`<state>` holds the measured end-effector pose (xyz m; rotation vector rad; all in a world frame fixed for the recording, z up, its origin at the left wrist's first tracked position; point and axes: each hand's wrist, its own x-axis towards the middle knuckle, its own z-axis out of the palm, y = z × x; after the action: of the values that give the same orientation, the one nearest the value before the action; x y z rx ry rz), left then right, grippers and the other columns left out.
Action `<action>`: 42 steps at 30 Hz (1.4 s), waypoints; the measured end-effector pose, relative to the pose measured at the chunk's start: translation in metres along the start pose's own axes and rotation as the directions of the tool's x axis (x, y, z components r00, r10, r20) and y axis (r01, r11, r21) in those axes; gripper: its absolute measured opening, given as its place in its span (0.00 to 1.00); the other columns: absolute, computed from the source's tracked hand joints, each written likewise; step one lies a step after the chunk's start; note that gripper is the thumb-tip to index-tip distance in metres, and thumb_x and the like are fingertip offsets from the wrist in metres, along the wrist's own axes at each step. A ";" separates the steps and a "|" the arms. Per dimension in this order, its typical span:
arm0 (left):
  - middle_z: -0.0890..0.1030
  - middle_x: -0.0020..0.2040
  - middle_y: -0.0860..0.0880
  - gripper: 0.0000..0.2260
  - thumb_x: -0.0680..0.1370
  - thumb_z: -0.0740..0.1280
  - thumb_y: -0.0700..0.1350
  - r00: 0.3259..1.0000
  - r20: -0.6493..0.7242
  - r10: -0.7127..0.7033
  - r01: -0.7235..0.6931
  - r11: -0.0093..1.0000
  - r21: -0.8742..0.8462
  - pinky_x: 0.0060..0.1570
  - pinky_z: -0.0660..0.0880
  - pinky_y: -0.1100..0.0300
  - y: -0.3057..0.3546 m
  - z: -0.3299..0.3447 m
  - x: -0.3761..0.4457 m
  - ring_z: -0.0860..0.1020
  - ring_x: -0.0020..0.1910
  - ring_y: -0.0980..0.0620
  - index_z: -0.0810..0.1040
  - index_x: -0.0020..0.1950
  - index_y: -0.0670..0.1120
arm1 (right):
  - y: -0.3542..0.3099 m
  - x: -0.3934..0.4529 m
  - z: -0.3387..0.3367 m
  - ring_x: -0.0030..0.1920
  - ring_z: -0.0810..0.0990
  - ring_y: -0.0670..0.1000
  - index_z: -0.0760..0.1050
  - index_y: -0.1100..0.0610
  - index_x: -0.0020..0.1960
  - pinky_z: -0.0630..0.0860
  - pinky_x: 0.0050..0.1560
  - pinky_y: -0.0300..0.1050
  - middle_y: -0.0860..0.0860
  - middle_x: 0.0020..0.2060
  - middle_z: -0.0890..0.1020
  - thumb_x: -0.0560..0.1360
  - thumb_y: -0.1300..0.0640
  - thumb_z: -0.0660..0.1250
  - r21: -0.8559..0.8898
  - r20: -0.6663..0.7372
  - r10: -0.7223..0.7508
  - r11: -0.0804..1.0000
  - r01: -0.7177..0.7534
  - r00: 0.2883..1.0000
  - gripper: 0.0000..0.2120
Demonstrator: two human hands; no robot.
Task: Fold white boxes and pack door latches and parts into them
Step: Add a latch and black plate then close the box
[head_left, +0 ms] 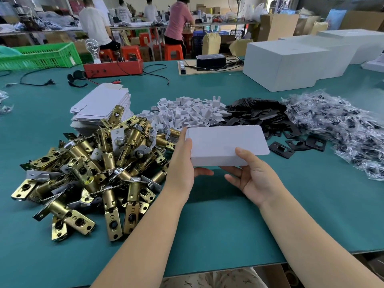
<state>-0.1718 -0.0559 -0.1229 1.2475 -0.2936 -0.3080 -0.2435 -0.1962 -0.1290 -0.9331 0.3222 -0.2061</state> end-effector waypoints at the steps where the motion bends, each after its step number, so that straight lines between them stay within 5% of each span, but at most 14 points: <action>1: 0.78 0.58 0.47 0.19 0.82 0.53 0.53 1.000 0.002 0.011 -0.011 1.000 0.004 0.30 0.77 0.56 0.001 0.000 -0.001 0.80 0.48 0.48 0.67 0.73 0.55 | -0.001 0.000 0.000 0.39 0.85 0.52 0.76 0.54 0.50 0.77 0.27 0.40 0.48 0.38 0.85 0.60 0.52 0.73 0.004 -0.001 -0.001 1.000 0.001 1.000 0.20; 5: 0.81 0.51 0.46 0.14 0.82 0.53 0.52 0.990 -0.143 0.012 -0.004 0.999 0.052 0.28 0.76 0.58 0.002 -0.001 0.001 0.80 0.45 0.47 0.77 0.57 0.56 | 0.002 -0.003 0.003 0.40 0.86 0.53 0.74 0.58 0.52 0.77 0.27 0.40 0.50 0.40 0.85 0.58 0.51 0.74 -0.073 0.029 0.007 0.997 -0.005 1.000 0.25; 9: 0.78 0.50 0.46 0.15 0.83 0.51 0.51 0.976 -0.218 -0.017 0.047 0.990 0.135 0.28 0.76 0.59 0.001 -0.004 0.001 0.78 0.43 0.48 0.77 0.57 0.56 | 0.004 -0.003 0.005 0.42 0.86 0.53 0.72 0.58 0.54 0.77 0.27 0.40 0.49 0.40 0.86 0.59 0.51 0.74 -0.109 0.004 0.002 0.994 -0.002 1.000 0.27; 12: 0.77 0.52 0.48 0.17 0.84 0.49 0.55 0.989 -0.143 -0.018 0.051 0.973 0.225 0.29 0.77 0.59 0.001 -0.005 0.001 0.78 0.46 0.49 0.73 0.66 0.56 | 0.003 -0.002 0.002 0.41 0.86 0.52 0.72 0.56 0.53 0.77 0.27 0.40 0.49 0.40 0.86 0.62 0.52 0.73 -0.077 -0.022 0.006 0.997 -0.008 1.000 0.22; 15: 0.76 0.62 0.46 0.19 0.84 0.50 0.57 0.996 -0.036 -0.076 0.080 0.989 0.124 0.29 0.77 0.57 0.002 -0.007 0.000 0.78 0.52 0.45 0.65 0.74 0.58 | 0.004 0.000 0.000 0.39 0.85 0.51 0.73 0.55 0.51 0.77 0.27 0.40 0.48 0.37 0.85 0.66 0.53 0.72 -0.058 -0.026 0.016 0.998 -0.017 1.000 0.16; 18: 0.71 0.68 0.47 0.18 0.81 0.54 0.55 0.994 0.081 -0.070 0.066 0.996 0.051 0.27 0.75 0.57 0.006 -0.007 -0.003 0.77 0.54 0.42 0.59 0.70 0.66 | 0.003 0.000 -0.001 0.38 0.85 0.52 0.73 0.55 0.50 0.77 0.27 0.39 0.48 0.36 0.85 0.68 0.54 0.71 -0.029 -0.017 0.014 0.999 -0.014 1.000 0.13; 23: 0.75 0.50 0.41 0.21 0.74 0.56 0.47 0.996 0.025 -0.086 0.088 0.994 -0.072 0.23 0.70 0.60 0.003 0.002 -0.002 0.75 0.32 0.51 0.68 0.67 0.52 | -0.002 0.000 0.003 0.34 0.84 0.52 0.72 0.52 0.55 0.79 0.31 0.41 0.47 0.40 0.85 0.63 0.55 0.73 0.063 -0.017 -0.183 0.981 0.183 0.983 0.22; 28: 0.74 0.35 0.45 0.15 0.79 0.51 0.43 0.942 0.134 -0.308 0.333 0.909 -0.251 0.20 0.66 0.64 0.004 0.003 -0.003 0.69 0.24 0.52 0.76 0.57 0.46 | -0.002 -0.001 0.005 0.56 0.80 0.50 0.64 0.54 0.70 0.78 0.52 0.44 0.50 0.57 0.79 0.59 0.56 0.78 -0.006 0.135 -0.294 0.955 0.298 0.946 0.43; 30: 0.75 0.30 0.47 0.14 0.78 0.52 0.45 0.902 0.171 -0.397 0.428 0.877 -0.219 0.20 0.66 0.65 0.006 0.003 -0.004 0.69 0.24 0.52 0.75 0.56 0.44 | 0.000 -0.003 0.006 0.59 0.77 0.54 0.61 0.60 0.71 0.76 0.56 0.45 0.57 0.58 0.76 0.61 0.59 0.77 -0.120 0.153 -0.332 0.929 0.351 0.931 0.43; 33: 0.76 0.33 0.46 0.17 0.81 0.54 0.52 0.897 0.187 -0.400 0.430 0.887 -0.168 0.21 0.68 0.63 0.007 0.004 -0.008 0.72 0.26 0.51 0.78 0.55 0.45 | 0.006 -0.005 0.008 0.61 0.76 0.60 0.60 0.64 0.69 0.77 0.55 0.46 0.65 0.61 0.74 0.61 0.63 0.79 -0.212 0.148 -0.327 0.911 0.353 0.933 0.43; 38: 0.78 0.43 0.43 0.25 0.81 0.51 0.65 0.897 0.167 -0.410 0.428 0.899 -0.090 0.27 0.75 0.56 0.003 0.003 -0.007 0.77 0.39 0.45 0.75 0.63 0.49 | 0.009 -0.007 0.010 0.55 0.81 0.51 0.62 0.63 0.69 0.78 0.46 0.37 0.61 0.58 0.78 0.62 0.65 0.75 -0.309 0.141 -0.334 0.879 0.362 0.932 0.39; 42: 0.81 0.51 0.45 0.26 0.78 0.52 0.67 0.897 0.284 -0.338 0.396 0.900 -0.179 0.38 0.79 0.53 0.005 0.002 -0.007 0.79 0.48 0.48 0.80 0.61 0.52 | 0.008 -0.005 0.009 0.58 0.80 0.56 0.64 0.62 0.68 0.79 0.50 0.45 0.60 0.57 0.79 0.64 0.63 0.73 -0.236 0.111 -0.336 0.905 0.353 0.935 0.35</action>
<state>-0.1792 -0.0536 -0.1182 1.0257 -0.2217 -0.8107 -0.2447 -0.1837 -0.1298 -1.2466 0.1175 -0.4666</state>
